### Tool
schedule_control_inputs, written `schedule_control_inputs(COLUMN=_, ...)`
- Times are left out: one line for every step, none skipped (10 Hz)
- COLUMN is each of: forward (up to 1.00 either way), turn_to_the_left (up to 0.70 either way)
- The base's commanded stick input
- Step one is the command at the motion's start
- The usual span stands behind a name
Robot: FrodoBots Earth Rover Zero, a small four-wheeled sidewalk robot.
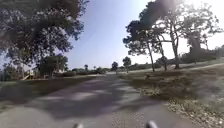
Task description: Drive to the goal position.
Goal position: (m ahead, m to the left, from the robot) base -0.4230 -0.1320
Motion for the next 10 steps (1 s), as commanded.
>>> schedule_control_inputs(forward=0.11, turn_to_the_left=-0.01)
schedule_control_inputs(forward=0.11, turn_to_the_left=-0.01)
schedule_control_inputs(forward=0.11, turn_to_the_left=-0.01)
schedule_control_inputs(forward=0.11, turn_to_the_left=-0.01)
schedule_control_inputs(forward=0.11, turn_to_the_left=-0.01)
schedule_control_inputs(forward=0.11, turn_to_the_left=-0.01)
schedule_control_inputs(forward=0.11, turn_to_the_left=-0.01)
schedule_control_inputs(forward=0.11, turn_to_the_left=-0.01)
schedule_control_inputs(forward=0.11, turn_to_the_left=-0.01)
schedule_control_inputs(forward=0.11, turn_to_the_left=0.0)
